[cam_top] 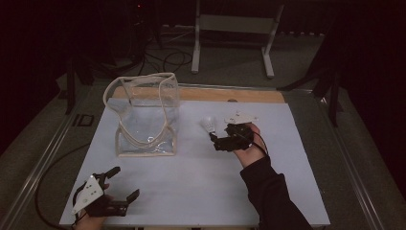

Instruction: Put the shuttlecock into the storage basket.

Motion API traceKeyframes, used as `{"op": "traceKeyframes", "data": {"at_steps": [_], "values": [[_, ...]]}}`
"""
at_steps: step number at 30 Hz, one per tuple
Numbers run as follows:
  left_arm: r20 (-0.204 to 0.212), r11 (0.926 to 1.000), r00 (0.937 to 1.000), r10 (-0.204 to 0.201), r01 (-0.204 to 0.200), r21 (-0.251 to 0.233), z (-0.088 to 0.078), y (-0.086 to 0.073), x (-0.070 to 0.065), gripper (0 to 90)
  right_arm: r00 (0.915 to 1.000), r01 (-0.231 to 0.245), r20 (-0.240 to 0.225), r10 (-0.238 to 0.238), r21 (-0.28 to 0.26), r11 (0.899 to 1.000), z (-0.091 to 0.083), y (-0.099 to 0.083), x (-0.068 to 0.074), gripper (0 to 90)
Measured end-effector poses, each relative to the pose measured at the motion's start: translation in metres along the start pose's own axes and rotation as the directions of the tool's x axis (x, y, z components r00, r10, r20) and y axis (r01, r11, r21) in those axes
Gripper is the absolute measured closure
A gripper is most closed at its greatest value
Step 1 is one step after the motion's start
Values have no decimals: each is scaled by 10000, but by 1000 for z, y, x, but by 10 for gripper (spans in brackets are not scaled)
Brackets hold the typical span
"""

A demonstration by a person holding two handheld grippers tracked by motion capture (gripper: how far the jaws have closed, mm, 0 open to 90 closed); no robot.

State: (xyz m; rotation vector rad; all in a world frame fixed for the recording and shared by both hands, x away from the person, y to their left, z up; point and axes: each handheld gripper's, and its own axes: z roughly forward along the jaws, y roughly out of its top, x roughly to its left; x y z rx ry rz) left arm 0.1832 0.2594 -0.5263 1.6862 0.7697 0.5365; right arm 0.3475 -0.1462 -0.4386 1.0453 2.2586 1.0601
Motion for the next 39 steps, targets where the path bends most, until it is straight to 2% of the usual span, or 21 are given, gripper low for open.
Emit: {"op": "traceKeyframes", "data": {"at_steps": [6, 8, 12, 23, 26, 29, 33, 39], "values": [[17, 10000, 10000, -10, 10, 22, 0, 0, 0, 3, 9999, -117, -8, 117, 453, 9989, 11, 1, 2, 73], [20, 10000, 10000, -1, 1, 21, 0, 0, 0, 3, 9994, -343, -71, 347, 572, 9978, 14, 2, 1, 73], [25, 10000, 10000, -8, 8, 18, 0, 0, 0, 3, 9989, -457, -19, 460, 766, 9960, 19, 3, 0, 73], [42, 10000, 10000, -28, 28, 7, 0, -1, 0, 3, 9951, -977, 2, 988, 1447, 9846, 31, 4, -1, 73], [43, 10000, 10000, -42, 42, 7, 0, -1, 1, 3, 9929, -1174, 20, 1193, 1925, 9742, 36, 3, -3, 73], [44, 10000, 10000, -32, 32, 5, 0, -1, 1, 3, 9919, -1259, 124, 1262, 2149, 9685, 40, 3, -3, 74], [54, 10000, 10000, -62, 62, -16, 0, -1, 1, 3, 9915, -1289, 498, 1202, 2458, 9607, 45, 3, -4, 73], [53, 10000, 10000, -83, 84, -27, -1, -1, 1, 3, 9883, -1517, 605, 1402, 2860, 9461, 52, 3, -7, 74]]}}
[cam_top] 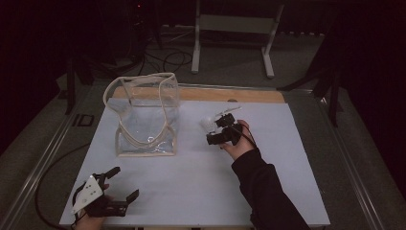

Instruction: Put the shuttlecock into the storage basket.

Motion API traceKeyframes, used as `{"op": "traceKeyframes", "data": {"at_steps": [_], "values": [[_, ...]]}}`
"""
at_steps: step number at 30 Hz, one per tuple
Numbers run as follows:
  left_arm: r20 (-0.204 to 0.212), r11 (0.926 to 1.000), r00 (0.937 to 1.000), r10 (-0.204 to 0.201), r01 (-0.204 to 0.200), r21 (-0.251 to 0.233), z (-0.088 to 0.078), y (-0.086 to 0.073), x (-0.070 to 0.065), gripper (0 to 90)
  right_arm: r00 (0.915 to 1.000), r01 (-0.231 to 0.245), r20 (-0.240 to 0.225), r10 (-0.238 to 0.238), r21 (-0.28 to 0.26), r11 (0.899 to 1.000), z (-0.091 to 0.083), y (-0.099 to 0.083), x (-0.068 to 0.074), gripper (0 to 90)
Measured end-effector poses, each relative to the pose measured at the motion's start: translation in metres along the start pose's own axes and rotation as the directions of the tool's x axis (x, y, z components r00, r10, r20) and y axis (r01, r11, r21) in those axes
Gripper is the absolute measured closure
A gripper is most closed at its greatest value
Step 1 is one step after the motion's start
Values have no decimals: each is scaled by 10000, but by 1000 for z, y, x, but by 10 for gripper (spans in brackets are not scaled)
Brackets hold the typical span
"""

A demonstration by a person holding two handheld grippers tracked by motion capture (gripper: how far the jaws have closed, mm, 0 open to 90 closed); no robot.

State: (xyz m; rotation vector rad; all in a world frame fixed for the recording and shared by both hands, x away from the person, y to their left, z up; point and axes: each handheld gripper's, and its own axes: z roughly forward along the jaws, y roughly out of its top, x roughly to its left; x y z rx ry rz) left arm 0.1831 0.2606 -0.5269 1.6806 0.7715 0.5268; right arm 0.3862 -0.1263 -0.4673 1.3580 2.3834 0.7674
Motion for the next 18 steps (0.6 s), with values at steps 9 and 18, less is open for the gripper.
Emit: {"op": "traceKeyframes", "data": {"at_steps": [9, 18], "values": [[14, 10000, 10000, 8, -8, 21, 0, 0, 0, 3, 9989, -466, 6, 466, 582, 9972, 10, 3, -3, 77], [39, 10000, 10000, -1, 1, 18, 0, 0, 0, 3, 9954, -950, 21, 954, 1092, 9895, 16, 7, -7, 92]]}}
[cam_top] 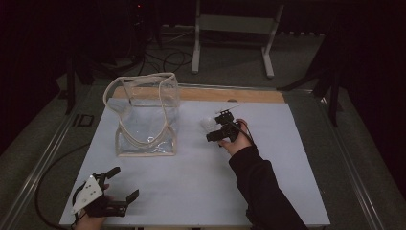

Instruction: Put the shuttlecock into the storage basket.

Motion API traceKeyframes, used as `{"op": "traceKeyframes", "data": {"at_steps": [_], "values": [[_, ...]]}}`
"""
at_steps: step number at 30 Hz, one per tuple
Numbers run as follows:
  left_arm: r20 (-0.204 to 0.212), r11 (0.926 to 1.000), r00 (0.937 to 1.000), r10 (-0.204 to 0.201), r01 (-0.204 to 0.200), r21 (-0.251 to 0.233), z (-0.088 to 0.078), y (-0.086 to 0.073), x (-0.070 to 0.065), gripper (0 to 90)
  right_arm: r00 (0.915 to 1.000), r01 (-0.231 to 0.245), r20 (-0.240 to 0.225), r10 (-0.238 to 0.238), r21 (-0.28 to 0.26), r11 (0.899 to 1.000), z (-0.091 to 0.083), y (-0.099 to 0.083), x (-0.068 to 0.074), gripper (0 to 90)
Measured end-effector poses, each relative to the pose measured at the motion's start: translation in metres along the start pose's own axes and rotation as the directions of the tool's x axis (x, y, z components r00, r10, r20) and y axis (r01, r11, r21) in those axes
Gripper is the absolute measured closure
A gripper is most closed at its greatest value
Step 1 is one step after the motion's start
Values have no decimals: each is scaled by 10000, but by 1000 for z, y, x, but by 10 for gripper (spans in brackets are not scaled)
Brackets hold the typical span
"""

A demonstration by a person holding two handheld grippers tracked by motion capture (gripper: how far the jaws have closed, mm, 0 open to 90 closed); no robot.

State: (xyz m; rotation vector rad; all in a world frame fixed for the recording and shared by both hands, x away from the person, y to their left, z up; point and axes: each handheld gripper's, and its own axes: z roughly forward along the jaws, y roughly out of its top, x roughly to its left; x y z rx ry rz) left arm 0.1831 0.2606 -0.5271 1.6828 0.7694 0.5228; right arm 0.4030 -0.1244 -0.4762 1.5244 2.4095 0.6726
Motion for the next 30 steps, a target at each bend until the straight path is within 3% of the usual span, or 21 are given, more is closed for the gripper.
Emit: {"op": "traceKeyframes", "data": {"at_steps": [11, 26, 30], "values": [[8, 10000, 10000, 11, -11, 14, 0, 0, 0, 3, 9987, -477, -154, 492, 825, 9954, 6, 8, -3, 144], [30, 10000, 10000, -4, 4, 20, 0, 0, 0, 3, 9974, -613, -267, 665, 1632, 9847, 25, 11, -6, 224], [39, 10000, 10000, -12, 12, 6, 0, 0, 0, 3, 9983, -454, -285, 512, 1764, 9833, 32, 11, -5, 254]]}}
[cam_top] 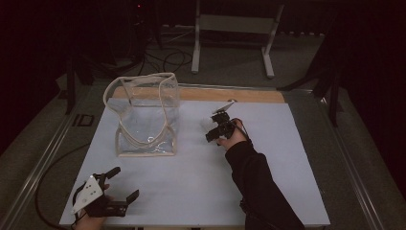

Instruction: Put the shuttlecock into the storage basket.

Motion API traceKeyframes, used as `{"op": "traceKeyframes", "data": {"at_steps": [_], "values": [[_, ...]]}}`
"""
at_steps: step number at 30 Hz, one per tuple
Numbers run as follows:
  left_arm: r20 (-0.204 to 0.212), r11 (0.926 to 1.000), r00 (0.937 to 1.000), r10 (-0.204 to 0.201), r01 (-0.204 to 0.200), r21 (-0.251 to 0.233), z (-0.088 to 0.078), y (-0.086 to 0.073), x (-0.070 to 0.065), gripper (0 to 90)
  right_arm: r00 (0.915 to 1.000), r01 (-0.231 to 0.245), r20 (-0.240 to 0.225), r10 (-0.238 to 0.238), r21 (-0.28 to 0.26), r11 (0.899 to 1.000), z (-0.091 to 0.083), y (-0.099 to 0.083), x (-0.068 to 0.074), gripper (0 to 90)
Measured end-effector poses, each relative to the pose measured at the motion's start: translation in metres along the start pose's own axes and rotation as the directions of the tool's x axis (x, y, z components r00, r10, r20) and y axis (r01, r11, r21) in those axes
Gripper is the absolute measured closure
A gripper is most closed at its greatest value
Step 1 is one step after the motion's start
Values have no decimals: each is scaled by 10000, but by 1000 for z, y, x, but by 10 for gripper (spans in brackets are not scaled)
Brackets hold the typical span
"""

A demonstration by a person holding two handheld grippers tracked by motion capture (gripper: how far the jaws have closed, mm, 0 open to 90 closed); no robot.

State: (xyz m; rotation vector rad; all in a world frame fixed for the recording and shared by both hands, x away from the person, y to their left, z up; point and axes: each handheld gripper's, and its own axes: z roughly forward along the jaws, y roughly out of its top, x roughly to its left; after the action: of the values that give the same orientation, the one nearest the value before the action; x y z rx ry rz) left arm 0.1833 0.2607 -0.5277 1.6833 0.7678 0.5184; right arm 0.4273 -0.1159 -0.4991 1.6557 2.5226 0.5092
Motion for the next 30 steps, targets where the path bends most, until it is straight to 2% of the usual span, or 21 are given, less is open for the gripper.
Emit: {"op": "traceKeyframes", "data": {"at_steps": [9, 13, 15, 16, 25, 30], "values": [[21, 10000, 10000, 23, -23, 21, 0, 0, -1, 3, 9996, 21, 281, -29, 282, 9996, 9, 7, 2, 304], [22, 10000, 10000, 25, -25, 17, 0, 0, 0, 3, 9990, 44, 433, -61, 404, 9992, 12, 12, 4, 371], [24, 10000, 10000, 19, -19, 9, 0, 0, 0, 3, 9992, 28, 389, -48, 508, 9987, 14, 13, 6, 380], [19, 10000, 10000, 41, -41, 7, 0, 0, 0, 3, 9986, 21, 522, -48, 511, 9987, 15, 14, 6, 387], [27, 10000, 10000, 3, -3, -10, -1, 0, 0, 3, 9987, -148, 500, 109, 787, 9968, 26, 19, 5, 470], [13, 10000, 10000, -4, 4, -26, -1, 0, 0, 3, 9983, -56, 577, 8, 833, 9965, 29, 22, 7, 503]]}}
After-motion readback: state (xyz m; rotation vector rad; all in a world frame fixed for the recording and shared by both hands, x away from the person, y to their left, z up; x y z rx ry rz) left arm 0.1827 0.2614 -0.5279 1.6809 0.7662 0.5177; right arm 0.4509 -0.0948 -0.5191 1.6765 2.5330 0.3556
